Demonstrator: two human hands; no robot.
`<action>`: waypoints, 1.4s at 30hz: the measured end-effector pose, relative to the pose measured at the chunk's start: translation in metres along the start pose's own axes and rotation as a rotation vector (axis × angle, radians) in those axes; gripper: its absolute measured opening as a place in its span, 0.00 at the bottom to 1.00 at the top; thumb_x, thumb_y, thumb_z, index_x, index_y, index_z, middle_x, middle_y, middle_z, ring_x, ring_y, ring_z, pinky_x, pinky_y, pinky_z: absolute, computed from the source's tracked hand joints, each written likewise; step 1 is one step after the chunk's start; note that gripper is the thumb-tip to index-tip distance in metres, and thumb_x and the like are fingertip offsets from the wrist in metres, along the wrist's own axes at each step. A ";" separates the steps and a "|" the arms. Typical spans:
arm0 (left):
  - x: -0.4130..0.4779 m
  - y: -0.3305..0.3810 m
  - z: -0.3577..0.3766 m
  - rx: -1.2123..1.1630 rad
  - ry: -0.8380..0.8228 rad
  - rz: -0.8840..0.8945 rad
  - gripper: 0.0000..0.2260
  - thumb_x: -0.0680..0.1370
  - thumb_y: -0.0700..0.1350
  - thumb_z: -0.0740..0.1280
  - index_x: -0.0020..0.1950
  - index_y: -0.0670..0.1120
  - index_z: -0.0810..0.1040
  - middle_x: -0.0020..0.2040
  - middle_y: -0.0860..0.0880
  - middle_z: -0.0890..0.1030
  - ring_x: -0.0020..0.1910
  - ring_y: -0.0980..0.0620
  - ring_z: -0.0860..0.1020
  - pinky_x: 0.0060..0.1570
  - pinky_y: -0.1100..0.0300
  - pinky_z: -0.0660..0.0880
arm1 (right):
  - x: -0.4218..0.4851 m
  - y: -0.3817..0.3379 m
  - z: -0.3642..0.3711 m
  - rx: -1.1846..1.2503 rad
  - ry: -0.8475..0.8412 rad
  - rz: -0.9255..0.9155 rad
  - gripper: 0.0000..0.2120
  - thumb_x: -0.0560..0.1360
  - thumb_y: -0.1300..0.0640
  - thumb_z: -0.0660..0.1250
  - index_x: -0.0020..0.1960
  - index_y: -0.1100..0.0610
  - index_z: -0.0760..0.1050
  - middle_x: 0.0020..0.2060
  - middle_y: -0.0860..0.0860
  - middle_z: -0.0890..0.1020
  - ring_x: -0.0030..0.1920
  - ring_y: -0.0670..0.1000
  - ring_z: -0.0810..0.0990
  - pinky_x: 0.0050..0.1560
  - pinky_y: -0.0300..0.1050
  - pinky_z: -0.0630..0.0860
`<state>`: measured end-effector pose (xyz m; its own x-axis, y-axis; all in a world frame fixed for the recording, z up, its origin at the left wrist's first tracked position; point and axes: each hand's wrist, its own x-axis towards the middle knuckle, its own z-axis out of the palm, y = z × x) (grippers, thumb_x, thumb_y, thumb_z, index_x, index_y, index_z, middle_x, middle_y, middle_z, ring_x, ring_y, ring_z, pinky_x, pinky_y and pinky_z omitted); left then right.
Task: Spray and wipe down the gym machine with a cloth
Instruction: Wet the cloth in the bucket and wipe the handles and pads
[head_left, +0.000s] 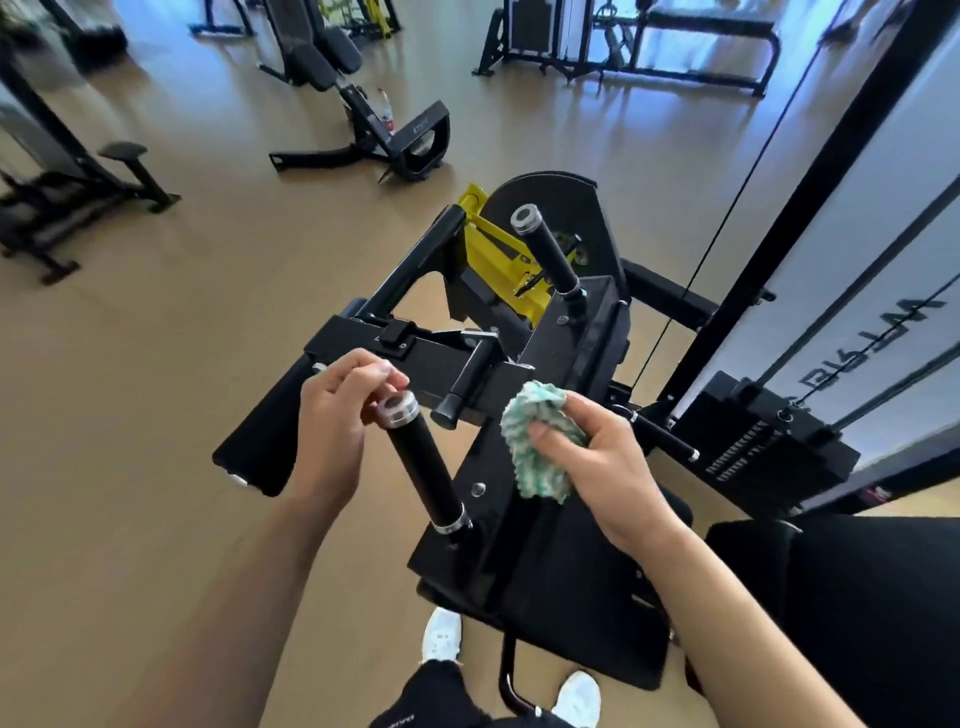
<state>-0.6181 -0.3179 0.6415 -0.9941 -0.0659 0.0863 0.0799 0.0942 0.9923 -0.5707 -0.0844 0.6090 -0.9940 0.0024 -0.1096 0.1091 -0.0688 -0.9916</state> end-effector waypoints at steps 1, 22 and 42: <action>0.013 -0.002 -0.001 0.028 -0.061 -0.009 0.13 0.80 0.42 0.62 0.37 0.49 0.81 0.33 0.47 0.76 0.34 0.53 0.73 0.39 0.57 0.70 | 0.009 -0.004 -0.002 0.041 0.044 -0.002 0.10 0.80 0.64 0.69 0.59 0.54 0.82 0.50 0.52 0.87 0.51 0.53 0.86 0.52 0.48 0.83; 0.158 -0.017 0.093 0.612 -0.418 0.533 0.17 0.75 0.34 0.63 0.54 0.52 0.85 0.79 0.62 0.64 0.61 0.56 0.78 0.56 0.49 0.77 | 0.187 -0.014 -0.006 -0.487 0.473 -0.163 0.20 0.81 0.63 0.64 0.72 0.52 0.76 0.54 0.48 0.84 0.53 0.46 0.82 0.56 0.42 0.78; 0.160 -0.015 0.096 0.230 -0.409 0.378 0.11 0.78 0.32 0.68 0.49 0.48 0.85 0.72 0.58 0.75 0.48 0.56 0.83 0.47 0.60 0.81 | 0.197 -0.022 -0.044 -0.769 0.300 -0.088 0.16 0.78 0.59 0.72 0.65 0.50 0.82 0.48 0.45 0.84 0.49 0.47 0.80 0.43 0.21 0.68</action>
<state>-0.7852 -0.2342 0.6323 -0.8513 0.3970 0.3430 0.4606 0.2525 0.8509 -0.7680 -0.0381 0.6062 -0.9662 0.2496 0.0650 0.1159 0.6451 -0.7552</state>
